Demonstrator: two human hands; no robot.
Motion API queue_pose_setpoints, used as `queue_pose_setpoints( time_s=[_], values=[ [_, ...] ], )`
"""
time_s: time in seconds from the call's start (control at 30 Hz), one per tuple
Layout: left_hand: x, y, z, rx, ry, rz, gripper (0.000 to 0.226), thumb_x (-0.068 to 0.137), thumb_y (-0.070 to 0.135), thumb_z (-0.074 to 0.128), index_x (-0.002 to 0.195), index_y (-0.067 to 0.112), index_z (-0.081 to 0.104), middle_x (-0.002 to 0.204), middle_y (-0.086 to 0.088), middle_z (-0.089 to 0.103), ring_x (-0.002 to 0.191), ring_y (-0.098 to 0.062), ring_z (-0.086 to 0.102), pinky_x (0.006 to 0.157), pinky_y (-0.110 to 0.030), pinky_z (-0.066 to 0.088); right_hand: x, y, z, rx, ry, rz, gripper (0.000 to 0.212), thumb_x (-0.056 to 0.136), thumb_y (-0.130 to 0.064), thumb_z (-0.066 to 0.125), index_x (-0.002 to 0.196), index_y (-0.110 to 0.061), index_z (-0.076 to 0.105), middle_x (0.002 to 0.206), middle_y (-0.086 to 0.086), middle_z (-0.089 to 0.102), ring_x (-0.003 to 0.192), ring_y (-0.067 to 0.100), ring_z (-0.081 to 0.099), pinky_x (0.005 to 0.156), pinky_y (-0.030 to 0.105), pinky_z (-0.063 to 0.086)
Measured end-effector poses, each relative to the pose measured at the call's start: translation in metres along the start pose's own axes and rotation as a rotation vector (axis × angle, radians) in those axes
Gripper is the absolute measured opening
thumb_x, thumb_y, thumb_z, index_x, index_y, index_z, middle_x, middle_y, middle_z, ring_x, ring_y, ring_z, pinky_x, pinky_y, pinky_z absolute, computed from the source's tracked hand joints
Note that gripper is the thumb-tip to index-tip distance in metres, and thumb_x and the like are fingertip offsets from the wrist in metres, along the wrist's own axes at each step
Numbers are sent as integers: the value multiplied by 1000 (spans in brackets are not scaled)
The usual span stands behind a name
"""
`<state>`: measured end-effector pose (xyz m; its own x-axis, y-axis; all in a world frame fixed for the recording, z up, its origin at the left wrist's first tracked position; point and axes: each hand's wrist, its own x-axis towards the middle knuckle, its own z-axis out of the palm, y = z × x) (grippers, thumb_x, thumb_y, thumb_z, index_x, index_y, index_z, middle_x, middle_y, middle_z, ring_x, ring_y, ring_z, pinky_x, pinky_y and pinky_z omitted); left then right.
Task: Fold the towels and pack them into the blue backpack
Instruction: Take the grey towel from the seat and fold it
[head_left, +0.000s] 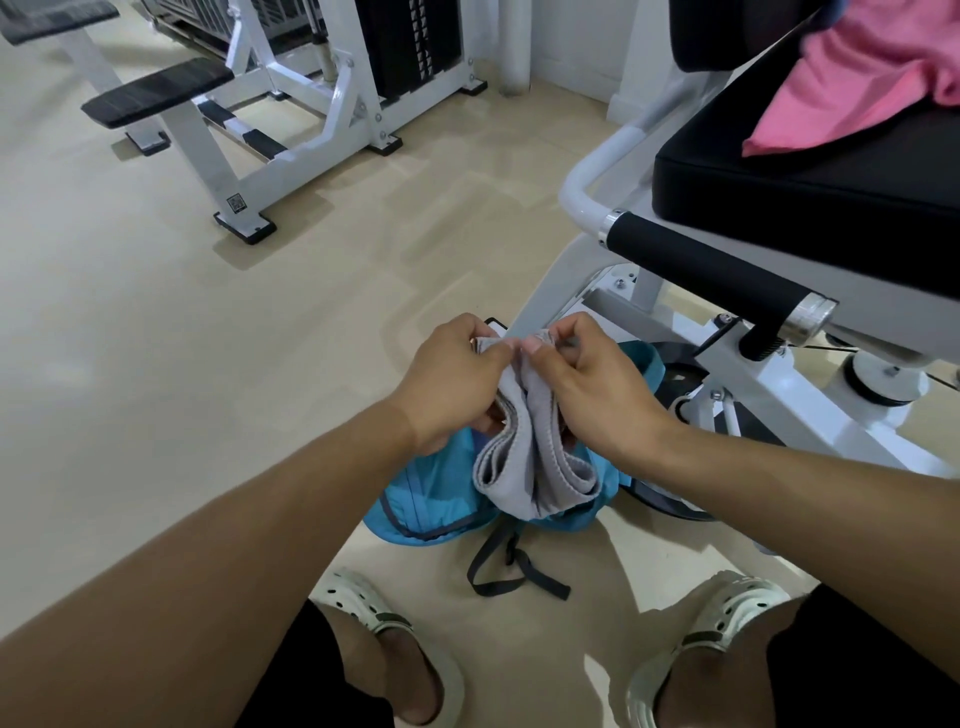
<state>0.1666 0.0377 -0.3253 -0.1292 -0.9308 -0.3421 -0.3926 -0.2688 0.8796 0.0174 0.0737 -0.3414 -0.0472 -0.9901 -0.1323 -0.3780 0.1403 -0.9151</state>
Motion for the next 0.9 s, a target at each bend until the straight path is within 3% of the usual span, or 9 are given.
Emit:
queue_pose_setpoints(
  time_s=[0.13,0.27,0.4,0.63,0.73,0.9],
  values=[
    [-3,5,4,-104,-36,-67,23,102,23,58,112,3,61,96,-22,69,68,-26,67,47,-28,53,-4,-3,0,89,-54,32,22,103,-40,52,110,-19,49,91,17,70,73,32,70,46,33,53],
    [-7,9,4,-178,-116,-107,23,99,22,63,110,2,62,86,-18,64,59,-24,62,51,-29,55,-3,-3,-5,66,-72,59,22,99,-29,60,116,-20,49,92,16,65,65,23,67,45,31,54],
    [-10,10,5,-229,-115,-105,12,98,13,63,104,4,68,83,-13,67,56,-18,62,53,-28,55,0,-2,-8,96,-73,78,25,99,-25,62,120,-20,51,98,19,64,71,25,69,45,28,52],
    [-8,8,5,-236,0,-94,21,92,18,73,107,4,68,104,-24,70,72,-20,65,55,-27,56,1,-3,-7,147,2,79,24,102,-33,57,122,-22,52,101,18,63,81,28,70,49,27,54],
    [-11,11,5,-291,-41,-100,17,93,19,72,97,3,68,87,-17,69,66,-19,65,55,-29,57,0,-2,-7,124,5,56,24,101,-36,58,122,-25,53,99,14,63,83,29,71,53,33,58],
    [-11,10,4,-316,-37,-82,15,94,21,71,89,9,66,84,-13,69,69,-22,67,55,-30,57,-1,-4,-8,132,-38,25,27,96,-29,66,120,-29,54,101,12,64,84,29,72,52,30,55]
  ],
)
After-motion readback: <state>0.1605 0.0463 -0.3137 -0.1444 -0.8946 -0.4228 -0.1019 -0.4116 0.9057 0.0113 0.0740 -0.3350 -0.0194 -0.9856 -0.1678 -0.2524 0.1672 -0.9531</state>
